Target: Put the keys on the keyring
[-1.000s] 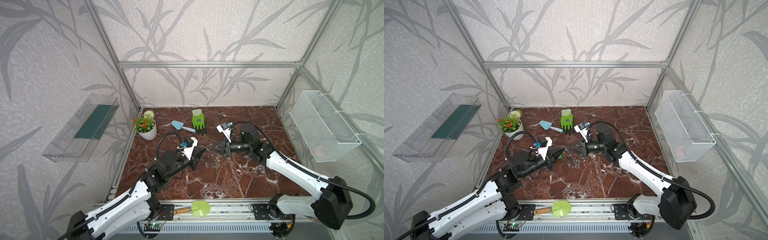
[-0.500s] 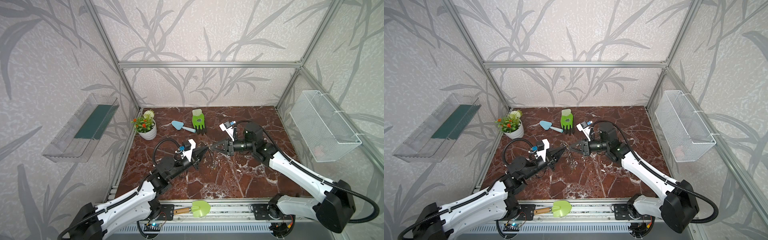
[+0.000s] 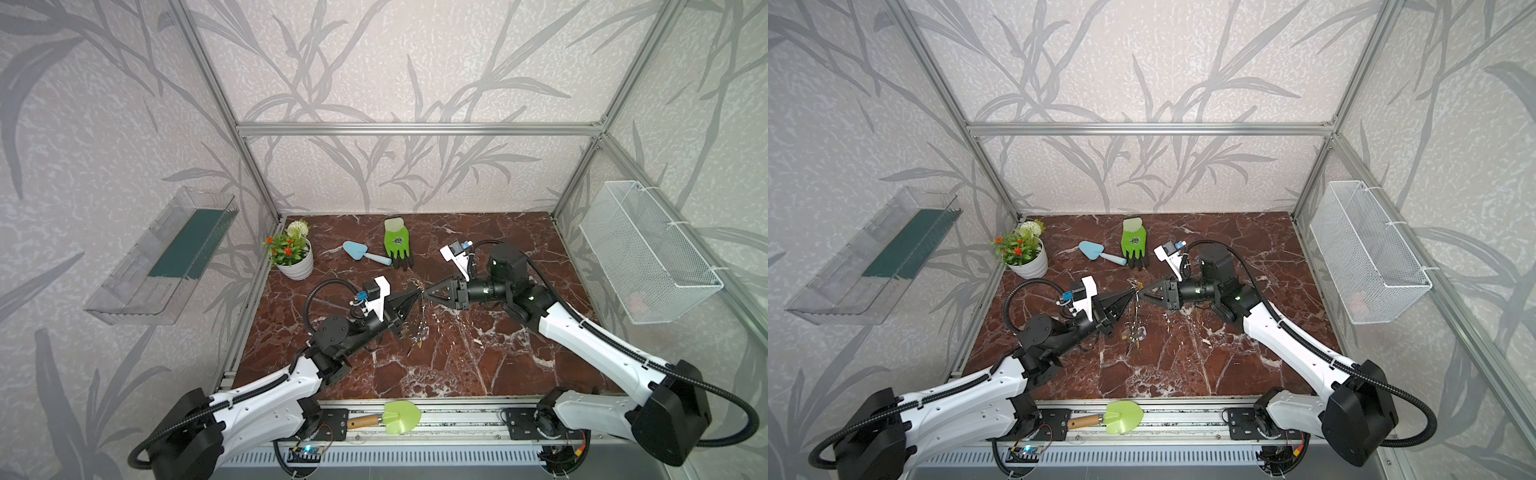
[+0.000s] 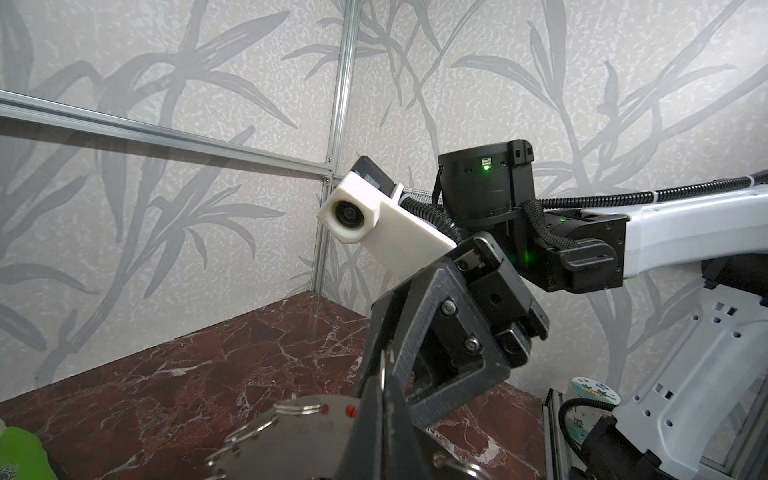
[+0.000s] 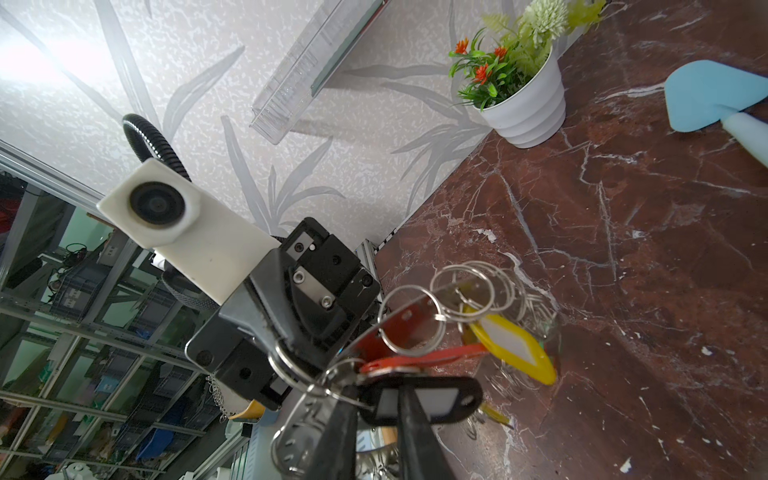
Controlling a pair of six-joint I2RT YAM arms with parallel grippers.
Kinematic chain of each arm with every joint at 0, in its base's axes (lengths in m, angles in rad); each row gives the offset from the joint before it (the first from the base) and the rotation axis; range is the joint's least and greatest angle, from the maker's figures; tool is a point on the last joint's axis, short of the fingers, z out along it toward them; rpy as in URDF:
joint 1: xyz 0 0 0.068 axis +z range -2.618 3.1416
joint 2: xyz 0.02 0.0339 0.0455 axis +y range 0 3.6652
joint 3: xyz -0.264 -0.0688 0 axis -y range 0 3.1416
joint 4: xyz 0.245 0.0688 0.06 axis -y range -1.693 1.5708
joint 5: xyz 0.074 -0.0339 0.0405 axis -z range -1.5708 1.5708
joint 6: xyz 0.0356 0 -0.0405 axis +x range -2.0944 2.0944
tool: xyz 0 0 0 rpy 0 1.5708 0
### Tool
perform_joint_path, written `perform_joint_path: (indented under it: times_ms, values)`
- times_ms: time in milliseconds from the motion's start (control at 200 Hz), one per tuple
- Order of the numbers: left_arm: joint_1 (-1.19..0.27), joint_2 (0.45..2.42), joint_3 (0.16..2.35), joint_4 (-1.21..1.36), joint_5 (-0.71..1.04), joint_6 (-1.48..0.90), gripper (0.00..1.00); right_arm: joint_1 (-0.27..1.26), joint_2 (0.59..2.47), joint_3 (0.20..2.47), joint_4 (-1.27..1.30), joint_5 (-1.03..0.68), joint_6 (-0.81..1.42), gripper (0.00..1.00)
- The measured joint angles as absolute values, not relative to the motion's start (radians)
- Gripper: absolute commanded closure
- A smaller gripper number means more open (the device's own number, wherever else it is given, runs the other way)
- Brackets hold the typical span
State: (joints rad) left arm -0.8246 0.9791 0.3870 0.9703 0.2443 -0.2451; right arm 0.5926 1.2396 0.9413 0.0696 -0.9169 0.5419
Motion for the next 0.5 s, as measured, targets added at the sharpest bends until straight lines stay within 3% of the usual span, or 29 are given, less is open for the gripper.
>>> perform_joint_path:
  times_ms: [500]
  values:
    - [-0.825,1.079,0.385,1.147,0.261,-0.320,1.00,0.555,1.218,0.939,0.085,-0.915,0.568,0.62]
